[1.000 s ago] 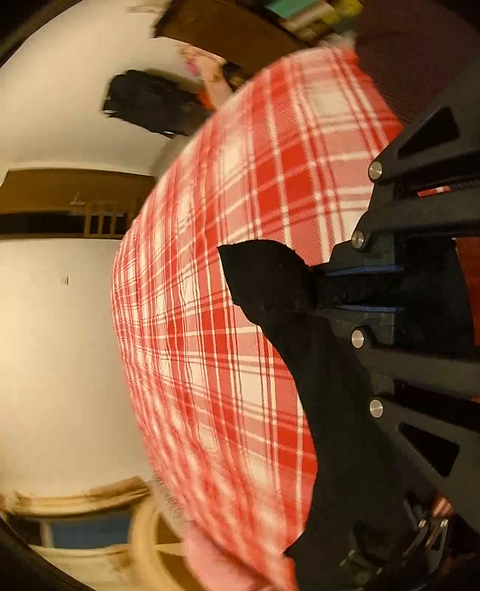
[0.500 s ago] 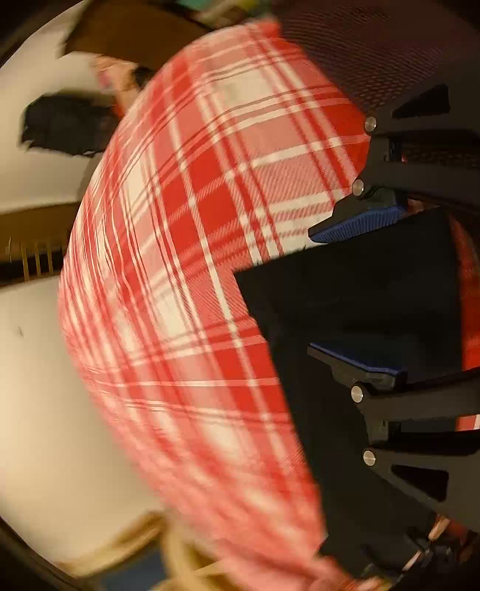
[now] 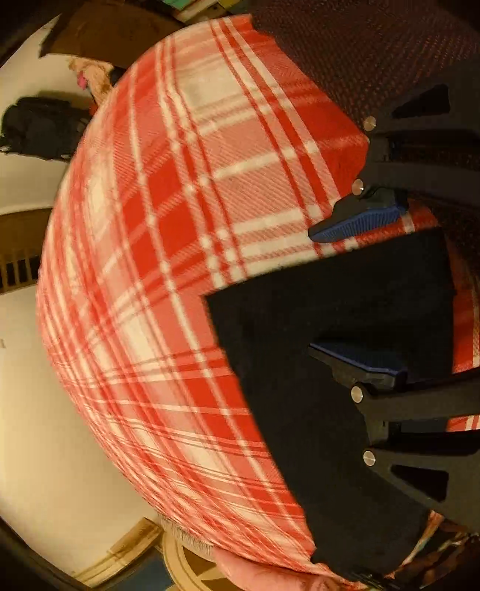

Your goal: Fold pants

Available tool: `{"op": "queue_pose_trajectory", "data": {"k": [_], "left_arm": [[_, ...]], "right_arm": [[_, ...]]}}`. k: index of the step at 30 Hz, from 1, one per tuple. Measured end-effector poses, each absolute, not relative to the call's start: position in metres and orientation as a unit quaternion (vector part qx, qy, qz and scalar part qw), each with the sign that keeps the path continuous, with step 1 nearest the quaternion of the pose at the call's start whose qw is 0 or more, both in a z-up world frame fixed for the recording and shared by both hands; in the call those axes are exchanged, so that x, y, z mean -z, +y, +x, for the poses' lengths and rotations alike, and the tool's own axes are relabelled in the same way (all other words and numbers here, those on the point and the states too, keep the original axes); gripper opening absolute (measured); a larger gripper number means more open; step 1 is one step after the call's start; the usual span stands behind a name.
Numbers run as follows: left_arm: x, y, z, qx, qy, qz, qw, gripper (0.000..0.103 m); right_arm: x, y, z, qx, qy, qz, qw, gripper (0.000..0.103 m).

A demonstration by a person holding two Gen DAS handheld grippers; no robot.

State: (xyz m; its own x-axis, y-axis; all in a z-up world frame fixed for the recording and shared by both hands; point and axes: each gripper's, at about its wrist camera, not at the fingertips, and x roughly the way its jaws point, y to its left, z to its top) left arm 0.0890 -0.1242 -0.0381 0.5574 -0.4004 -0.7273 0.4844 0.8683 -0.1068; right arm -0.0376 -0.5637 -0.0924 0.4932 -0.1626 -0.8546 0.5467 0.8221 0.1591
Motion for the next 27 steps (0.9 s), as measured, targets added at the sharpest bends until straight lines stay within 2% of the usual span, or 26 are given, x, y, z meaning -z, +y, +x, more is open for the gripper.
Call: {"op": "queue_pose_trajectory", "data": {"k": [5,7,9,11,16,20,23,27], "left_arm": [[0.044,-0.117,0.089,0.248,0.417,0.035,0.874,0.101],[0.042,-0.118,0.087,0.248,0.413,0.04,0.875,0.101],[0.042,-0.117,0.087,0.248,0.411,0.041,0.876,0.101],[0.042,-0.114,0.088,0.247,0.414,0.035,0.875,0.101],[0.033,-0.098,0.094,0.238,0.406,0.024,0.882,0.101],[0.022,-0.081,0.1,0.226,0.394,0.011,0.891,0.101],[0.019,-0.069,0.104,0.218,0.392,-0.006,0.894,0.101],[0.019,-0.054,0.106,0.204,0.391,-0.005,0.898,0.101]], "right_arm": [[0.099,-0.548,-0.035,0.194,0.492,0.166,0.832,0.06],[0.1,-0.546,-0.038,0.187,0.498,0.161,0.831,0.051],[0.098,-0.547,-0.044,0.175,0.498,0.178,0.831,0.024],[0.089,-0.545,-0.048,0.165,0.488,0.198,0.834,0.014],[0.034,-0.5,-0.048,0.122,0.439,0.189,0.87,0.013],[-0.013,-0.426,-0.032,0.022,0.406,0.169,0.898,0.013],[-0.03,-0.373,-0.014,-0.035,0.392,0.153,0.907,0.013],[-0.023,-0.302,0.018,-0.101,0.389,0.131,0.906,0.013]]}}
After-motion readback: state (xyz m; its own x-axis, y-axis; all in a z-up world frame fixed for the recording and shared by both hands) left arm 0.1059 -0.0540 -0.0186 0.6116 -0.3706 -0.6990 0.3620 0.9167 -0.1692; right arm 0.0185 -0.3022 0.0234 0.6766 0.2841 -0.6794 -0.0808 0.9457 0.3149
